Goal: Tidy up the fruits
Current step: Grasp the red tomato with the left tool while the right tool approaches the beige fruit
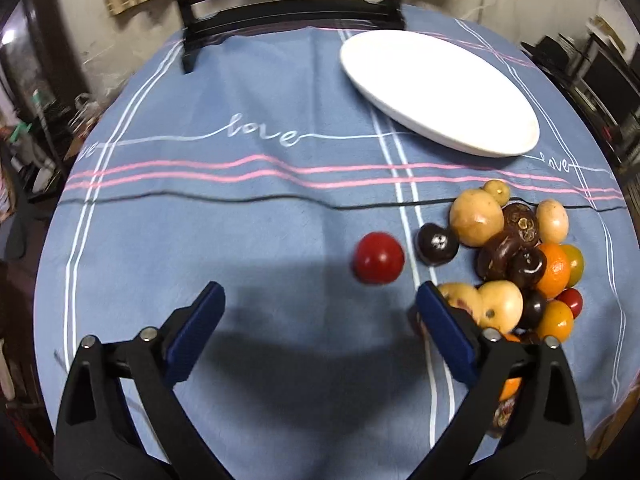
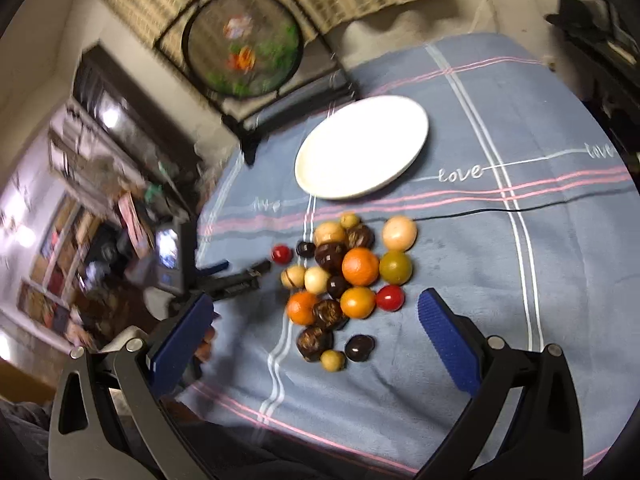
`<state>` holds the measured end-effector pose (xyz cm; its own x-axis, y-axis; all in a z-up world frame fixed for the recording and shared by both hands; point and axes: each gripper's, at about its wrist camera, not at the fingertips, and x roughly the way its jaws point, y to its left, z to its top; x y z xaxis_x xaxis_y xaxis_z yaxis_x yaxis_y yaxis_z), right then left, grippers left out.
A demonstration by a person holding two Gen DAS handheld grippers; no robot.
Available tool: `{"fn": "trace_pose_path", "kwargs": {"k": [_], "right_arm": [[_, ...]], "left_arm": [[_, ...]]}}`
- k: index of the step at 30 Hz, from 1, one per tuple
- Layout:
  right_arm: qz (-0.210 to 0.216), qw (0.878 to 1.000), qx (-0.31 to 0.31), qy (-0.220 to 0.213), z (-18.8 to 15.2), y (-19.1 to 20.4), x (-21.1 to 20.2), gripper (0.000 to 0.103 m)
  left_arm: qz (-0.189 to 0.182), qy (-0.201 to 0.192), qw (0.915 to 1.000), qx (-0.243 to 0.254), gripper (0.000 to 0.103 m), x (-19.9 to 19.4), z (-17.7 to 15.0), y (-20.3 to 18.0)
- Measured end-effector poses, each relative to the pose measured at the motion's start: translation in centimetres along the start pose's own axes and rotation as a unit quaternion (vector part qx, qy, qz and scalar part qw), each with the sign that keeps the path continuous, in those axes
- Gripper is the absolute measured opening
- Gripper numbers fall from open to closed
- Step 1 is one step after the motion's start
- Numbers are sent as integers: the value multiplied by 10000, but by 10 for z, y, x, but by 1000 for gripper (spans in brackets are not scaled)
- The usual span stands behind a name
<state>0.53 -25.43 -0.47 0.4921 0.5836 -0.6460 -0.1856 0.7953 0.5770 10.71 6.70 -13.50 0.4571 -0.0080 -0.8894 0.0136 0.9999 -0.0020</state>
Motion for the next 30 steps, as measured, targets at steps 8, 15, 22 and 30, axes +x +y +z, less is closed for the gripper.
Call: {"fn": "trace_pose_path", "kwargs": {"k": [8,15,22,30], "right_arm": [[-512,9975,401,-262,-15,-8,-16,102],[-596,9955,602,-423,-19,-10,-18,102],[-854,9949,303,-433,-3,-13,-9,102],[-1412,9845,-961,396,20,-43,82,99]], "left_arm": [[-600,128,9968,513,63,31,14,-12],[-936,-11,9929,729,38,40,16,-12],[-1167,-62,9927,282,31,33,5,6],[-997,-135,9947,-209,31,-10,-35,22]]}}
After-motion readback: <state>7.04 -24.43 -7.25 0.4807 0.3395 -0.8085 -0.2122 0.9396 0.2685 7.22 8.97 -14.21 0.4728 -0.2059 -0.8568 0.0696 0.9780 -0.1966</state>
